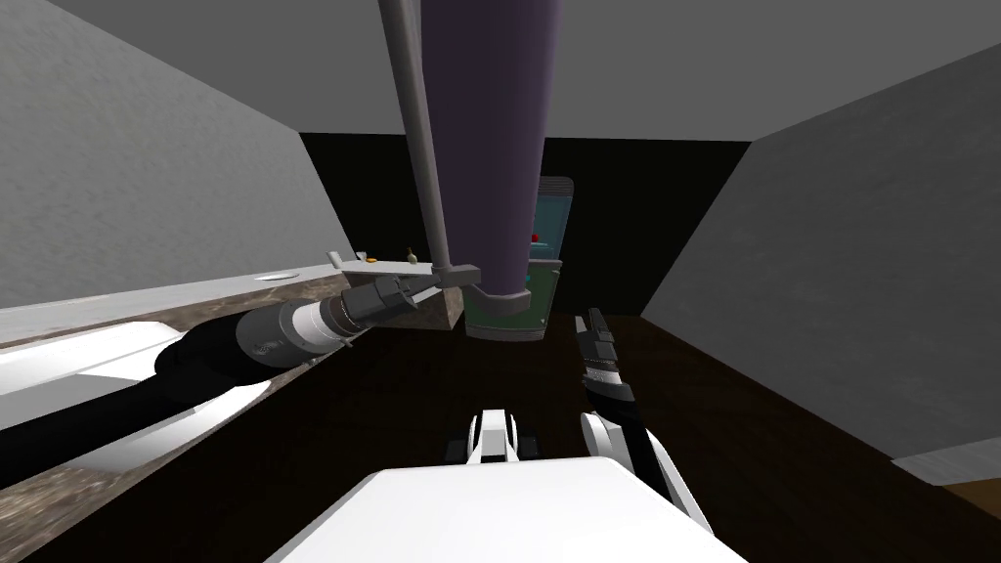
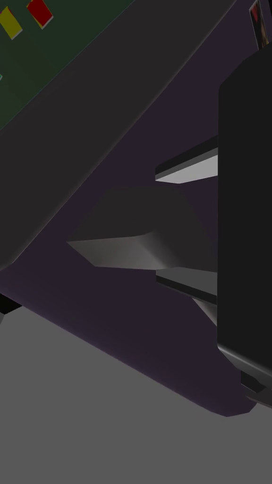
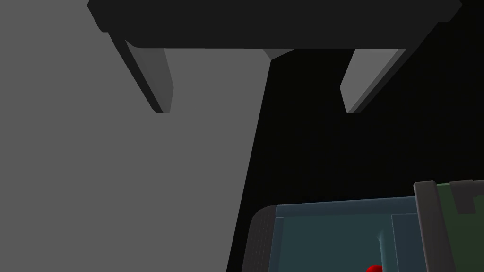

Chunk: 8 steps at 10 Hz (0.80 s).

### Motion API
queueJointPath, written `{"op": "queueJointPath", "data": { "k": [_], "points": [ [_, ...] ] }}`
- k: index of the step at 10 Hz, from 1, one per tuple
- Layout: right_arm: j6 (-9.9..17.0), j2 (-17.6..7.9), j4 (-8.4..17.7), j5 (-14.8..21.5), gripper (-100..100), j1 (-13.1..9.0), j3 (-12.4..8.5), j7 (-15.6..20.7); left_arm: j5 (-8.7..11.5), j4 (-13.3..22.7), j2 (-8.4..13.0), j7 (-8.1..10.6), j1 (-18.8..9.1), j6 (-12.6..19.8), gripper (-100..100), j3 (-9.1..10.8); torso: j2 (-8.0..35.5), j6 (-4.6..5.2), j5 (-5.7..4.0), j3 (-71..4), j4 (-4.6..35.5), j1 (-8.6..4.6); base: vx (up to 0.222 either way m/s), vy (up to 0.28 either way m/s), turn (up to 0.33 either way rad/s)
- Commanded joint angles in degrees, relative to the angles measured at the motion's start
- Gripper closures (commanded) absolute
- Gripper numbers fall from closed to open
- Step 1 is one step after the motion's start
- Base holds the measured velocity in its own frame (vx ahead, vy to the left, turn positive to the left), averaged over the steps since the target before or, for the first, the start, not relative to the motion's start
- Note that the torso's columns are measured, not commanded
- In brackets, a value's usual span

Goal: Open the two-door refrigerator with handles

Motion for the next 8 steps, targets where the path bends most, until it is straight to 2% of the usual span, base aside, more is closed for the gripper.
{"op": "queueJointPath", "data": {
  "k": [1,2,4,5,6,8],
  "points": [
    [0.0,0.01,0.0,0.0,0,0.0,0.01,0.0,0.27,0.13,-0.27,0.3,0.05,-1.38,100,0.85,0.01,-0.03,0.0,0.03,-0.04,-0.15,-0.034,0.274,-0.074],
    [0.0,0.0,0.0,0.0,0,0.0,0.0,0.0,1.47,0.09,1.9,1.99,-0.22,-0.65,-100,2.76,0.03,-0.03,-0.01,0.02,0.0,0.0,-0.023,0.155,0.051],
    [0.0,0.03,0.0,0.0,0,0.01,0.02,0.0,2.85,0.18,3.76,3.78,-1.0,0.27,-100,5.01,0.57,-0.04,-0.24,0.63,-0.01,-1.02,0.015,-0.024,0.087],
    [-0.01,0.04,-0.01,0.0,0,0.01,0.03,0.0,3.55,0.23,4.69,4.67,-1.39,0.73,-100,6.13,0.62,-0.03,-0.24,0.67,-0.01,-0.97,0.016,-0.036,0.047],
    [-0.01,0.04,-0.01,0.0,0,0.01,0.03,0.0,3.55,0.23,4.69,4.67,-1.39,0.73,-100,6.13,0.73,-0.04,-0.12,0.72,0.04,-0.59,0.005,-0.029,0.008],
    [0.0,0.03,-0.01,0.0,0,0.01,0.03,0.0,4.93,0.32,6.55,6.46,-2.18,1.66,-100,8.38,0.86,-0.11,0.08,0.82,0.12,-0.07,0.013,-0.002,0.04]
  ]
}}
